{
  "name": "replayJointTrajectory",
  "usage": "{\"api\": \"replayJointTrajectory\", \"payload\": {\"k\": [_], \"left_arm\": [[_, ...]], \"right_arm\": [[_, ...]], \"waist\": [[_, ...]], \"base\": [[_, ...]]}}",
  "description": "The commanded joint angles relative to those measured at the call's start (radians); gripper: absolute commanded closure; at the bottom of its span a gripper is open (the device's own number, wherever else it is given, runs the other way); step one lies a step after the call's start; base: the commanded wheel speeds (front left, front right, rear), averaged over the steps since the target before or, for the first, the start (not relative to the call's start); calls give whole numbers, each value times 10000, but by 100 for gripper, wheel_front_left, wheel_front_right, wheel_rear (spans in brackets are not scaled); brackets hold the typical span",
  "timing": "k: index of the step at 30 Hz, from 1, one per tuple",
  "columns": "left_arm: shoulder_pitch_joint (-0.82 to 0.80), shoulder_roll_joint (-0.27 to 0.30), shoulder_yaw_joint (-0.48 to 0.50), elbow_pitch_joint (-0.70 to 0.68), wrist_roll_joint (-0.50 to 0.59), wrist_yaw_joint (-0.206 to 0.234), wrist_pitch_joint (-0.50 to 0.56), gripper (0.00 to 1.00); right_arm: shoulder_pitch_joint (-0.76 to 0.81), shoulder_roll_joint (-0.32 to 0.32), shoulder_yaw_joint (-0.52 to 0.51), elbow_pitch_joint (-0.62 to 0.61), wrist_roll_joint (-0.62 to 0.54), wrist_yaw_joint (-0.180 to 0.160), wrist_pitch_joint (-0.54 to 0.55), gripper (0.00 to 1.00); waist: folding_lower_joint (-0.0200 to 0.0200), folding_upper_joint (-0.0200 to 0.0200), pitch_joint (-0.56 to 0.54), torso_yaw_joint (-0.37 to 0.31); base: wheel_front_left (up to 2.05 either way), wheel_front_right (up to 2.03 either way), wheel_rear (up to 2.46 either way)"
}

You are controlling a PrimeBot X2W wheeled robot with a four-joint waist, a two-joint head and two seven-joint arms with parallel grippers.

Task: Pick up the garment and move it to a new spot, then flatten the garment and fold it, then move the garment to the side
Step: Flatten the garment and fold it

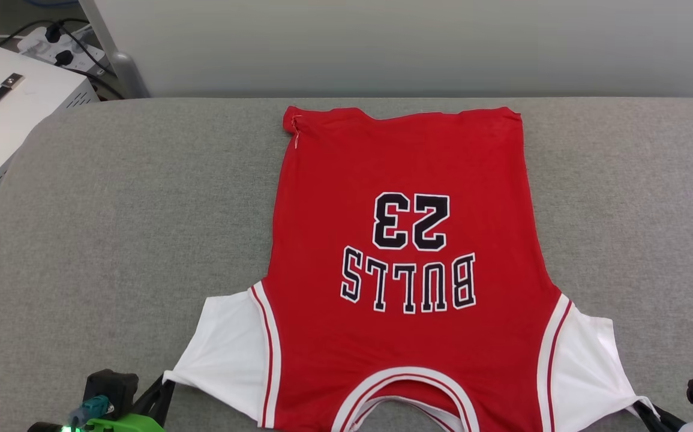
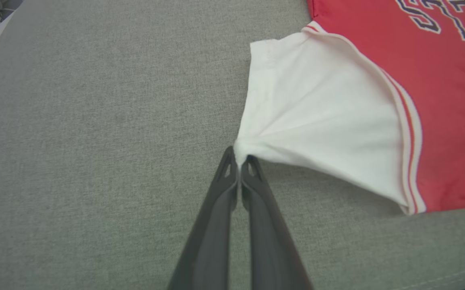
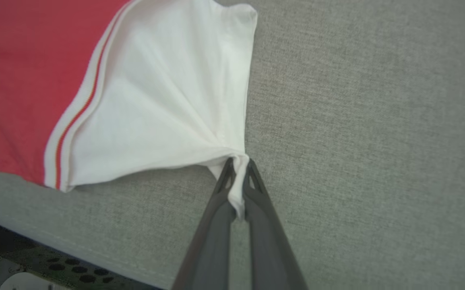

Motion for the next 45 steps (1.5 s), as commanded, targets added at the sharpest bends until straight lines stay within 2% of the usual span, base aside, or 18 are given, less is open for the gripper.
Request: {"api": "replayJointTrajectory", "payload": {"k": [1, 2, 3, 4, 5, 12, 16, 20, 24, 31, 37, 38, 42, 45], "left_arm": [[88, 86, 49, -45, -56, 116, -56, 100], [52, 75, 43, -96, -23, 141, -50, 100], [-3, 61, 45, -161, 22, 171, -49, 100], [-44, 54, 41, -209, 59, 197, -43, 100], [-111, 49, 30, -282, 136, 231, -39, 100], [-643, -157, 108, -897, 662, 532, -44, 100], [-995, -249, 220, -1423, 1070, 785, -48, 100], [-1410, -319, 293, -1878, 1503, 962, -51, 100], [-1813, -482, 368, -2261, 1872, 1017, -53, 100], [-2406, -883, 447, -2533, 2493, 938, -56, 100], [-2723, -1244, 681, -2641, 2948, 817, -57, 100], [-2826, -1424, 814, -2694, 3166, 721, -57, 100], [-2935, -1654, 975, -2729, 3418, 567, -58, 100], [-3015, -1821, 1079, -2686, 3580, 423, -58, 100]], "right_arm": [[175, 96, -206, -153, -83, -9, 207, 100], [225, 157, -314, -254, -120, -9, 314, 100], [260, 223, -438, -379, -179, -9, 432, 85], [271, 263, -529, -474, -223, -9, 527, 47], [264, 275, -640, -622, -302, -9, 633, 0], [-412, -46, -1964, -1975, -506, -9, 1129, 0], [-1544, -463, -3147, -2692, -542, -9, 1386, 0], [-3205, -776, -3718, -3081, -288, -9, 1929, 0], [-5305, -1130, -3590, -3014, -94, -9, 2899, 0], [-9020, -1716, -2276, -1771, 352, -9, 5468, 0], [-11449, -1467, -1442, -37, 388, -9, 8107, 0], [-12247, -1395, -1216, 635, 255, -9, 9322, 0], [-12875, -1319, -992, 1176, -30, -9, 10185, 0], [-13004, -1294, -945, 1548, -203, -9, 10433, 0]], "waist": [[1, 44, 82, 58], [1, 44, 117, 88], [1, 44, 152, 121], [1, 44, 177, 143], [1, 44, 225, 175], [1, 44, 660, 466], [1, 44, 1191, 766], [1, 44, 1887, 1145], [1, 44, 2693, 1547], [1, 44, 3934, 2201], [1, 44, 4748, 2643], [1, 44, 5154, 2849], [1, 44, 5622, 3066], [1, 44, 5897, 3204]], "base": [[0, 0, 0], [0, 0, 0], [0, 0, 0], [0, 0, 0], [0, 0, 0], [0, 0, 0], [0, 0, 0], [0, 0, 0], [0, 0, 0], [0, 0, 0], [0, 0, 0], [0, 0, 0], [0, 0, 0], [0, 0, 0]]}}
